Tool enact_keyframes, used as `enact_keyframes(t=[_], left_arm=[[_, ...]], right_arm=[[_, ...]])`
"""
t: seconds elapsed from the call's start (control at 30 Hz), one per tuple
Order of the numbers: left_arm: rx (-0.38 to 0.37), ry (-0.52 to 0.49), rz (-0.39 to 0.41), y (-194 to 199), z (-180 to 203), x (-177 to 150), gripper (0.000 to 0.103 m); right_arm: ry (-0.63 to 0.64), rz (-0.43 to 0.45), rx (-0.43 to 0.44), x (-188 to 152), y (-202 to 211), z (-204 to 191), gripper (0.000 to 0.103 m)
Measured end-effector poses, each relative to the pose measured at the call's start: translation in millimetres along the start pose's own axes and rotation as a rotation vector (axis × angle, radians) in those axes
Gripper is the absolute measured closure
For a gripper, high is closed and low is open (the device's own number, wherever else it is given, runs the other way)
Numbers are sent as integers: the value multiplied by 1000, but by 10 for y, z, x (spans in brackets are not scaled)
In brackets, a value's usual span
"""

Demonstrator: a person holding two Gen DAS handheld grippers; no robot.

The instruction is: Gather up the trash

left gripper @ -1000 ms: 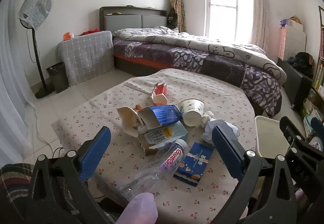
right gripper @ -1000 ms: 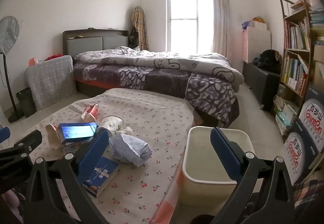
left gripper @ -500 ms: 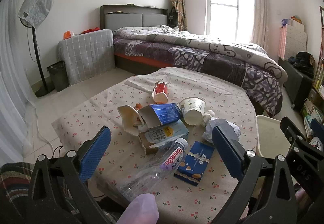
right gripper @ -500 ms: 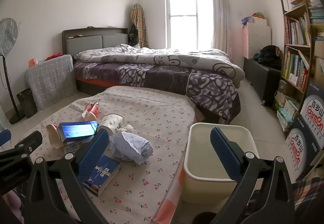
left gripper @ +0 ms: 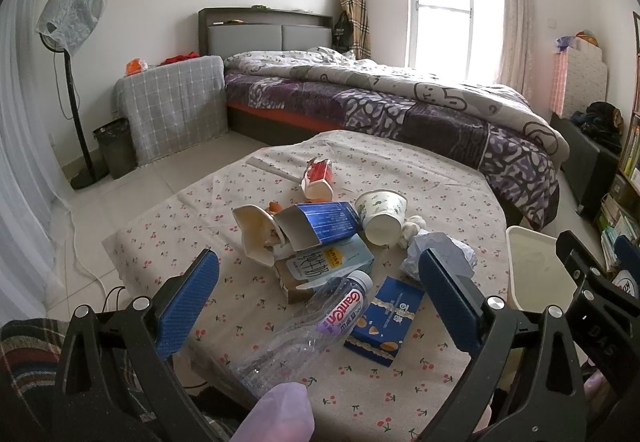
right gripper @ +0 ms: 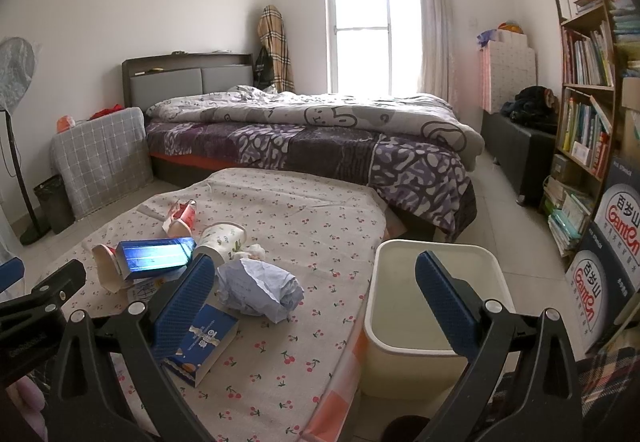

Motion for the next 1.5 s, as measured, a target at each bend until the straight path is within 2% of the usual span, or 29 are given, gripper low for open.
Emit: enact_keyframes(t=[1.5], left_arm=[[3, -1, -7, -37, -28, -52, 7]], right_arm=[[-8, -18, 7, -77, -20, -5, 5]])
Point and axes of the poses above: each gripper's, at about its wrist camera, not at the fingertips, and y roughly against the way its jaws point, z to its right, x to its top, the point moved 1 cm from there along -y, roughly the way its jaws point, and after that the axes turned 5 degrees about z, right-handed, at the moved point
